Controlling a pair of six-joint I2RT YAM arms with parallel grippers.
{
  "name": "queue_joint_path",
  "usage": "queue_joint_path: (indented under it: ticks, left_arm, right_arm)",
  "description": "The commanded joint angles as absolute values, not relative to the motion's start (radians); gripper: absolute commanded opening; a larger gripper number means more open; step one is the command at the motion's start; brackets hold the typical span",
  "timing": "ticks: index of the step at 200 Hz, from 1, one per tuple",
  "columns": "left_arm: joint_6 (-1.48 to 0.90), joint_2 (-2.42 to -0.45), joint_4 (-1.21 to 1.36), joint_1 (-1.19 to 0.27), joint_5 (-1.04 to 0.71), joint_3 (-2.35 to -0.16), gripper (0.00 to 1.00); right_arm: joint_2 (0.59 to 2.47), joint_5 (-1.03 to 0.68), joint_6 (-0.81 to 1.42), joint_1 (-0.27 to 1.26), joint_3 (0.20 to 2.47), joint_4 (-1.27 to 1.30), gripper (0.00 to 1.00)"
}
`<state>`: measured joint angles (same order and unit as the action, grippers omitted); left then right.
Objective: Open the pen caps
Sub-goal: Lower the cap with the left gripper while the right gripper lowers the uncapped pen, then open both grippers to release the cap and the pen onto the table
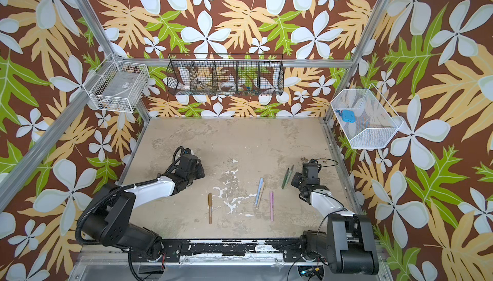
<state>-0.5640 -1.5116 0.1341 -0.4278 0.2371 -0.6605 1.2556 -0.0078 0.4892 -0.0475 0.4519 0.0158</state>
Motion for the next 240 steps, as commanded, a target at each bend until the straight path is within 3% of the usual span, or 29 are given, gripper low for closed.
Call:
queue_joint_path:
  ticks: [1, 56, 98, 131, 169, 209, 240]
  left_arm:
    - [-0.560, -1.524, 0.114, -0.418, 0.288, -0.661, 0.00]
    - [-0.550, -1.553, 0.103, -0.407, 0.312, -0.668, 0.01]
    - [-0.552, -1.557, 0.101, -0.397, 0.296, -0.669, 0.14]
    - [-0.549, -1.548, 0.100, -0.397, 0.298, -0.666, 0.18]
    - [-0.544, -1.530, 0.091, -0.397, 0.281, -0.670, 0.24]
    - [-0.537, -1.494, 0.091, -0.399, 0.266, -0.662, 0.44]
    - [-0.515, -1.411, 0.110, -0.448, 0.267, -0.637, 0.54]
  right_arm:
    - [1.270, -0.028, 0.480, -0.048, 0.452, 0.051, 0.07]
    - [1.309, -0.077, 0.489, -0.073, 0.445, 0.076, 0.17]
    - [1.336, -0.102, 0.491, -0.079, 0.445, 0.084, 0.21]
    - [1.334, -0.115, 0.493, -0.089, 0.443, 0.090, 0.23]
    - [1.173, -0.143, 0.484, -0.088, 0.426, 0.073, 0.35]
    - [0.906, -0.174, 0.467, -0.088, 0.401, 0.034, 0.41]
    - [0.808, -0.277, 0.463, -0.065, 0.389, 0.046, 0.43]
